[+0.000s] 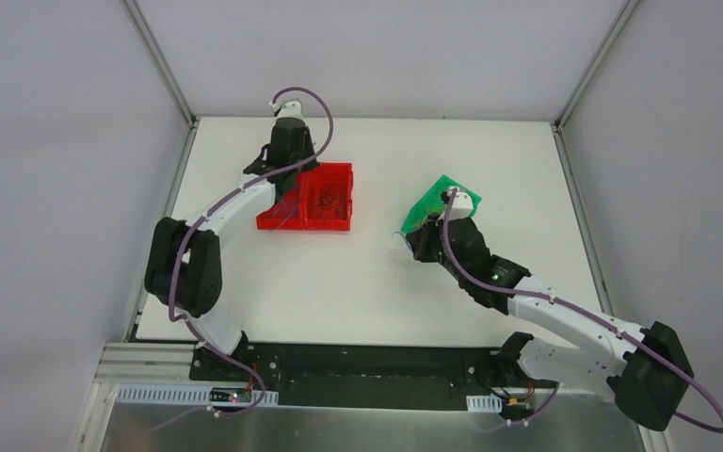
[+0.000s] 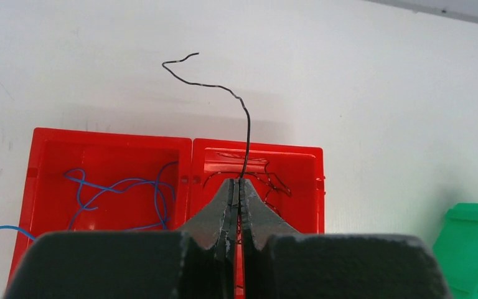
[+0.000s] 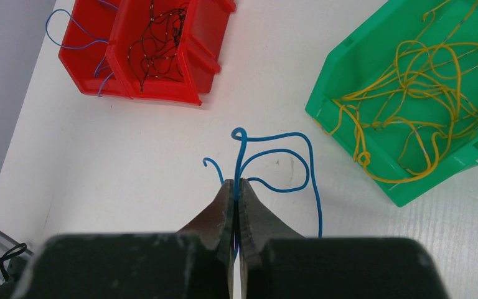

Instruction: Untangle the cables

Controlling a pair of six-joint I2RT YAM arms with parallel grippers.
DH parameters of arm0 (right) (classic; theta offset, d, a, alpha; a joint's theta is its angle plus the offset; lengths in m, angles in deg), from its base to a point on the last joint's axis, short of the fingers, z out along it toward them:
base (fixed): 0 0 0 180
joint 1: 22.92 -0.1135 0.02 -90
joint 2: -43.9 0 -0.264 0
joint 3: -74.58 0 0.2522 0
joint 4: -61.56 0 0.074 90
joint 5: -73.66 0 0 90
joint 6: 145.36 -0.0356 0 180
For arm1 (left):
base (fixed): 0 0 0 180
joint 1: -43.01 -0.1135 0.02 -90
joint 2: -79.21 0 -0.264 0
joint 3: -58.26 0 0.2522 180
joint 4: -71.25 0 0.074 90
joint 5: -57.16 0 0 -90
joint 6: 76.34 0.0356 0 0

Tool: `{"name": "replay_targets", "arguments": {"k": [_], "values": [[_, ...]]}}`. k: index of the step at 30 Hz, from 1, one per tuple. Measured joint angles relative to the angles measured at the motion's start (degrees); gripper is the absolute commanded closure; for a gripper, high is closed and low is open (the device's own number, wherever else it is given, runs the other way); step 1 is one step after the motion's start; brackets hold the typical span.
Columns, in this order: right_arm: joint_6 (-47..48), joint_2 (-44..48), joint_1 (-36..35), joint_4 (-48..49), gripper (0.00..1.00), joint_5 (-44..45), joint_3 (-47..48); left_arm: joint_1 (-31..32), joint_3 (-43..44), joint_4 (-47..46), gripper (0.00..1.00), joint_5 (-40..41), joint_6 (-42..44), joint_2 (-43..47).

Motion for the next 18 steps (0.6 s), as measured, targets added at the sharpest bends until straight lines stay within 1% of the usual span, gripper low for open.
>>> {"name": "replay_targets", "arguments": {"k": [7, 12, 18], "values": [[0.0, 0.0, 0.0, 0.0, 1.0, 0.0, 0.0, 3.4, -7.3, -9.2, 1.0, 2.4, 3.3, 5.9], [-0.1, 0.0, 0.0, 0.0, 1.0, 0.0, -0.2, 7.1, -9.4, -12.0, 1.0, 7.0, 5.4, 8.2], [-0.2, 0.3, 0.0, 0.0, 1.0, -0.3, -0.2, 11.3, -15.2, -15.3, 1.0, 12.6, 6.0, 12.3]]}}
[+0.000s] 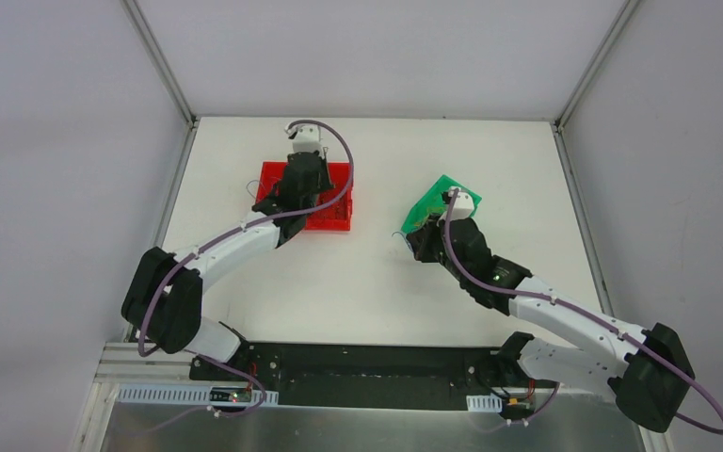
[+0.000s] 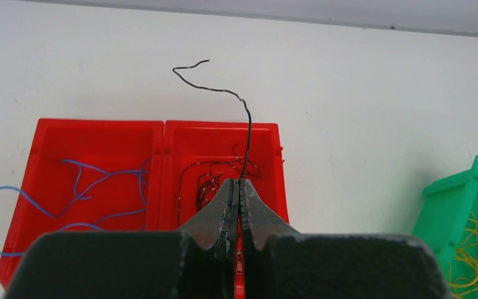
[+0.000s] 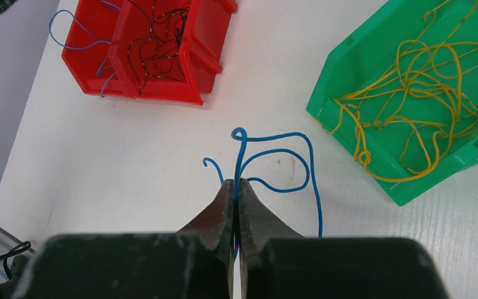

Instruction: Untangle the cables

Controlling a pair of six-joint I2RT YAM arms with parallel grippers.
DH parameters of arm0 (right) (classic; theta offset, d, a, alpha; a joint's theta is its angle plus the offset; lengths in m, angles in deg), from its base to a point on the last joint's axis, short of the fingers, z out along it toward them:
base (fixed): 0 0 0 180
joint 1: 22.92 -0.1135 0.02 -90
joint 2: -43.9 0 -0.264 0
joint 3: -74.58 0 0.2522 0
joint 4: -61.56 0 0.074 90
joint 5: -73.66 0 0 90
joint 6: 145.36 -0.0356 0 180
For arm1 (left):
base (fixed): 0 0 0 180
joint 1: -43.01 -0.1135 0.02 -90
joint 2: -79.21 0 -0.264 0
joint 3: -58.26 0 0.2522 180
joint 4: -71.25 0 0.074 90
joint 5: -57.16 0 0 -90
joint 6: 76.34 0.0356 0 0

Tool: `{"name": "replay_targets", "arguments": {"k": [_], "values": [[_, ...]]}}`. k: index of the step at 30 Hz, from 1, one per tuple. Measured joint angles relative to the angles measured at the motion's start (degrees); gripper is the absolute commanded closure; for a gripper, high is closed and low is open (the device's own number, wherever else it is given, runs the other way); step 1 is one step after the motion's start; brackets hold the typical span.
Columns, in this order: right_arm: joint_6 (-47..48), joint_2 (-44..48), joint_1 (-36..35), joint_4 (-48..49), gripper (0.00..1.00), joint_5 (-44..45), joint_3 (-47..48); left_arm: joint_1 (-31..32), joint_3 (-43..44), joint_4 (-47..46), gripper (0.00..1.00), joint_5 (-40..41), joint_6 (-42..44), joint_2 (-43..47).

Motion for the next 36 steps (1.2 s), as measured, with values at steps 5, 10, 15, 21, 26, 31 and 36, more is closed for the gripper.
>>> {"name": "replay_targets", "arguments": {"k": [5, 10, 15, 21, 26, 31, 36], "values": [[0.0, 1.4, 0.0, 0.0, 1.0, 0.0, -0.4, 1.2, -7.2, -6.2, 1.0, 5.2, 0.7, 2.1], [0.0, 1.7, 0.1, 0.0, 1.0, -0.1, -0.7, 1.6, -14.0, -14.1, 1.0, 9.9, 2.4, 0.8], [0.0, 1.8, 0.2, 0.0, 1.0, -0.1, -0.7, 1.6, -13.1, -20.2, 1.0, 12.5, 4.7, -5.4], [-0.1, 1.8, 0.3, 0.0, 1.0, -0.1, -0.7, 1.6, -5.5, -21.7, 1.0, 15.4, 8.4, -9.2], [-0.2, 1.7, 0.3, 0.0, 1.0, -0.1, -0.7, 1.6, 1.4, -25.9, 1.0, 15.9, 13.1, -10.1], [-0.3, 1.6, 0.4, 0.0, 1.0, -0.2, -0.7, 1.9, 0.6, -33.9, 1.0, 16.9, 14.9, -13.1], [-0.5, 1.8, 0.4, 0.1, 1.0, -0.2, -1.1, 4.1, -5.3, -46.1, 1.0, 21.1, 19.6, -20.6]]}}
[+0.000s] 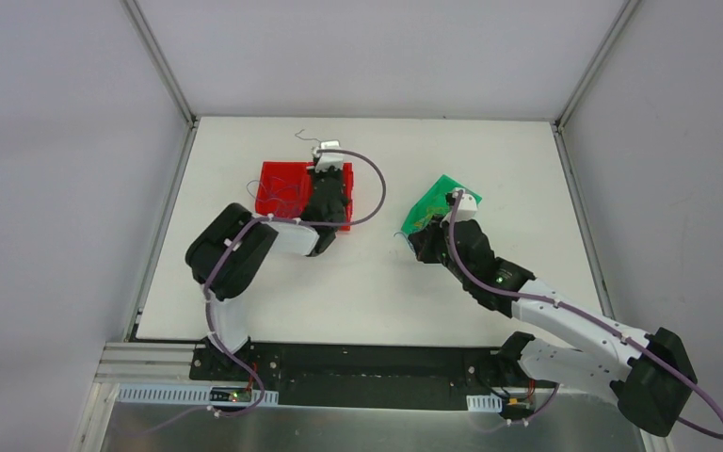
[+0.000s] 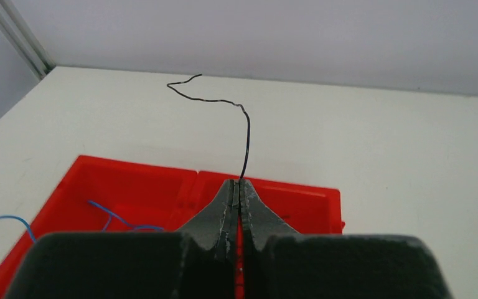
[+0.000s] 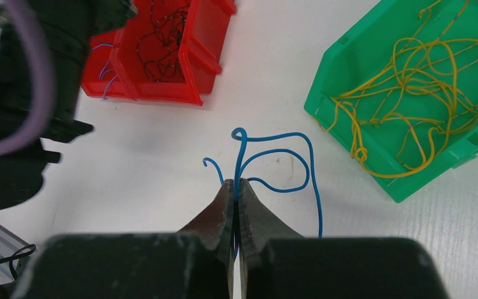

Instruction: Untangle the cables

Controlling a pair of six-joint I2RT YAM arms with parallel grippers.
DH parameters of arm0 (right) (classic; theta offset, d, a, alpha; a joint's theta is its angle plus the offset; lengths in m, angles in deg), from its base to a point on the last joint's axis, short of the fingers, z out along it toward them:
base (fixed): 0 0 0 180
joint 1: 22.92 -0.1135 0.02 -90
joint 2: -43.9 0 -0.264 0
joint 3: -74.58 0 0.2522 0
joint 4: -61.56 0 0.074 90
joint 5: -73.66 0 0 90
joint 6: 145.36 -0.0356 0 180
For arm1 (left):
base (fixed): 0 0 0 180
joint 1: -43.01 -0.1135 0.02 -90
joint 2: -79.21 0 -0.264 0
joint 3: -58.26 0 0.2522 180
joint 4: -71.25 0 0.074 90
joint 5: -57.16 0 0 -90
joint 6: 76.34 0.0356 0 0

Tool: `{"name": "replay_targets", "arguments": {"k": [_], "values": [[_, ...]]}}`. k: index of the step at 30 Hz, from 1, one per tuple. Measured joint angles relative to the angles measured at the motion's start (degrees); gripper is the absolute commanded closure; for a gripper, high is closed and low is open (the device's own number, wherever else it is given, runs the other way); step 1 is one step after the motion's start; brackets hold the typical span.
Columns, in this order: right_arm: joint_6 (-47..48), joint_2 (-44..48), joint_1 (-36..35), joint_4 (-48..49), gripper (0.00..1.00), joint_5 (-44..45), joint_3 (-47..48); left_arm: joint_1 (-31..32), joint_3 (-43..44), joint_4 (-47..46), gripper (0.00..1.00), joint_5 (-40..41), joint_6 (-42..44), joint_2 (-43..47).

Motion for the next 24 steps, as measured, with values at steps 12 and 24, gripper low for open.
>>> {"name": "replay_targets", "arguments": {"k": [12, 24], "values": [[-0.3, 2.2, 0.4, 0.3, 1.0, -0.7, -0.7, 7.2, -3.5, -15.3, 1.0, 7.3, 8.4, -9.5], [-1.0, 2.8, 0.6, 0.4, 1.0, -1.5, -0.8, 13.2, -8.4, -2.6, 1.0, 12.9, 2.5, -5.1]]}}
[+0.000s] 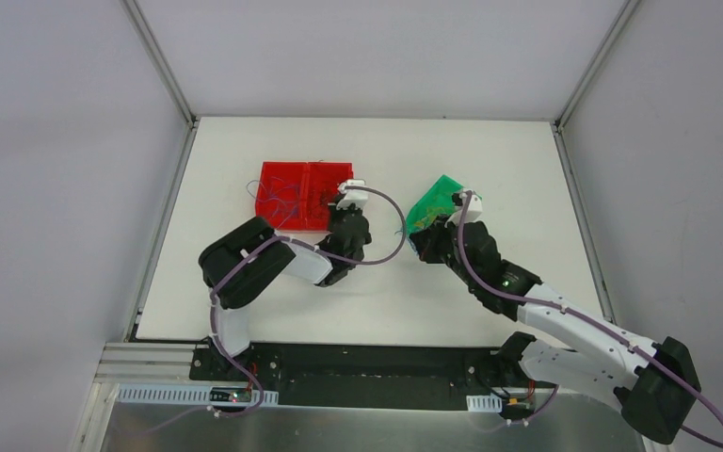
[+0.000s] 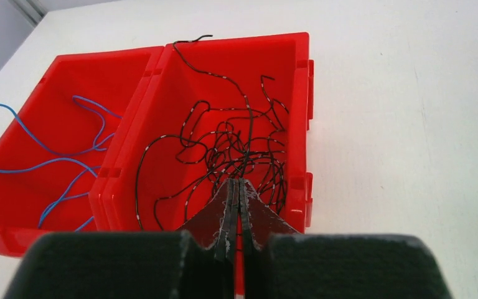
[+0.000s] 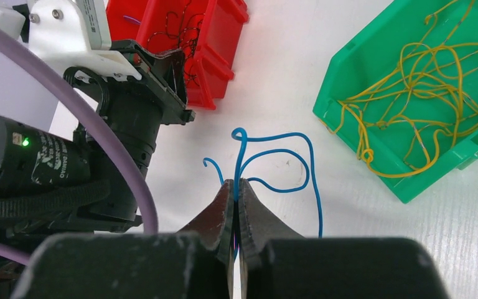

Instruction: Untangle the cables

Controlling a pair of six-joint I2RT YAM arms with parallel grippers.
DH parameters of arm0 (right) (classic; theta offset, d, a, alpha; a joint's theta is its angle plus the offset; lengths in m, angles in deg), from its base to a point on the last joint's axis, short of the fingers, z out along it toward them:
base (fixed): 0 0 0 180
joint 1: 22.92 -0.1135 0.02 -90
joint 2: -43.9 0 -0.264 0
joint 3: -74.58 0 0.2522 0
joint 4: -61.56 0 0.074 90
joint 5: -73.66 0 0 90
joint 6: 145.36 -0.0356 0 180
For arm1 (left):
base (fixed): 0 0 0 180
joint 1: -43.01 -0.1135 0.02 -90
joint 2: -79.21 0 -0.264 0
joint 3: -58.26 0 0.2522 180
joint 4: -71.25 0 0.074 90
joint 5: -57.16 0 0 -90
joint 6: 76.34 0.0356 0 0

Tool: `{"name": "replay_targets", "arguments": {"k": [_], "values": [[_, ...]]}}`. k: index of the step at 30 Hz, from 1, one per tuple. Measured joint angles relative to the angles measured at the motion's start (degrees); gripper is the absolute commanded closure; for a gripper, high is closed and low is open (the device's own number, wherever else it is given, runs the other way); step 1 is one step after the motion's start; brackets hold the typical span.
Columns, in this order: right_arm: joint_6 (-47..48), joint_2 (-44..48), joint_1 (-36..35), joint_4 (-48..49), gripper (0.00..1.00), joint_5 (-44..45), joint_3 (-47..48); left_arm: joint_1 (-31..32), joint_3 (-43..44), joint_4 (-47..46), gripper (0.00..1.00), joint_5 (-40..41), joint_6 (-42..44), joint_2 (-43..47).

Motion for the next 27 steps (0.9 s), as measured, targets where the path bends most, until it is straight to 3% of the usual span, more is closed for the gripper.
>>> {"name": "replay_targets", "arguments": {"k": [4, 9, 16, 25, 27], "values": [[0.0, 1.0, 0.0, 0.0, 1.0, 0.0, -0.1, -0.5, 3.8, 17.7, 1.0, -1.0, -11.1, 3.6], [-0.2, 2.1, 0.0, 0.1, 1.0, 0.0, -0.7, -1.0, 6.3, 32.4, 1.0, -5.2, -24.5, 5.6], [-0.2, 2.8, 0.1, 0.0, 1.0, 0.0, -1.0, -3.2, 8.8, 43.4, 1.0, -10.8, -34.6, 5.4], [-0.2, 2.7, 0.1, 0.0, 1.0, 0.0, -1.0, -14.2, 15.6, 58.3, 1.0, -30.1, -43.0, 5.0], [-0.2, 2.6, 0.1, 0.0, 1.0, -0.1, -0.9, -16.0, 17.4, 60.8, 0.95, -33.5, -43.6, 4.2]]}}
